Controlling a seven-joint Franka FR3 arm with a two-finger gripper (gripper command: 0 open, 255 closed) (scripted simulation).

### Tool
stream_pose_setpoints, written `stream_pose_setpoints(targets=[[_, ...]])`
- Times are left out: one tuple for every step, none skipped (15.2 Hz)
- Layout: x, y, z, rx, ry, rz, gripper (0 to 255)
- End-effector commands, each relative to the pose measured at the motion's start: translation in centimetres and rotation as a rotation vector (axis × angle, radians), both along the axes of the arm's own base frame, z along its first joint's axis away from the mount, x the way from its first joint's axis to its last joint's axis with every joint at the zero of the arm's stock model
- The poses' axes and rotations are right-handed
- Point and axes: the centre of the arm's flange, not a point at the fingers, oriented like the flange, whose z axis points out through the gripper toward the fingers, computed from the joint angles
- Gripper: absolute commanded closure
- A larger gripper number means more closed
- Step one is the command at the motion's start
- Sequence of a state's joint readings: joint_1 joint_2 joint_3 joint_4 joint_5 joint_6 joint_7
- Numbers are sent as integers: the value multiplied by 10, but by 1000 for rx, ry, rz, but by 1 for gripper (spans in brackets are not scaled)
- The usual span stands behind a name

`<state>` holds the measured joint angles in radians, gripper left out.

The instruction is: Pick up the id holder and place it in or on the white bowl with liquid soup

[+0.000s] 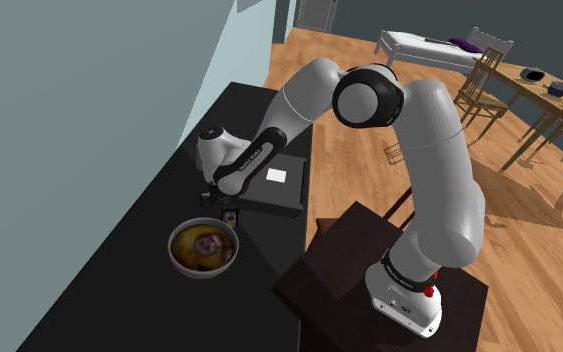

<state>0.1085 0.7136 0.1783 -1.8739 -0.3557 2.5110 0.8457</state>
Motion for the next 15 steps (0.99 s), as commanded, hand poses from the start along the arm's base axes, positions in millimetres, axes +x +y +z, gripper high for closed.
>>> stream_pose_setpoints(targets=[[0, 0, 0, 0, 0, 0, 0], [0, 0, 0, 0, 0, 0, 255], [0, 0, 0, 0, 0, 0, 255], [0, 0, 0, 0, 0, 0, 255], [0, 0, 0, 0, 0, 0, 255], [0, 0, 0, 0, 0, 0, 255], [0, 0, 0, 0, 0, 0, 255], [0, 0, 0, 0, 0, 0, 255], [0, 0, 0, 0, 0, 0, 255], [0, 0, 0, 0, 0, 0, 255], [0, 0, 0, 0, 0, 0, 255], [0, 0, 5, 0, 0, 0, 255], [0, 0, 11, 0, 0, 0, 255], [0, 0, 16, 0, 0, 0, 255], [0, 0, 21, 0, 0, 0, 255]])
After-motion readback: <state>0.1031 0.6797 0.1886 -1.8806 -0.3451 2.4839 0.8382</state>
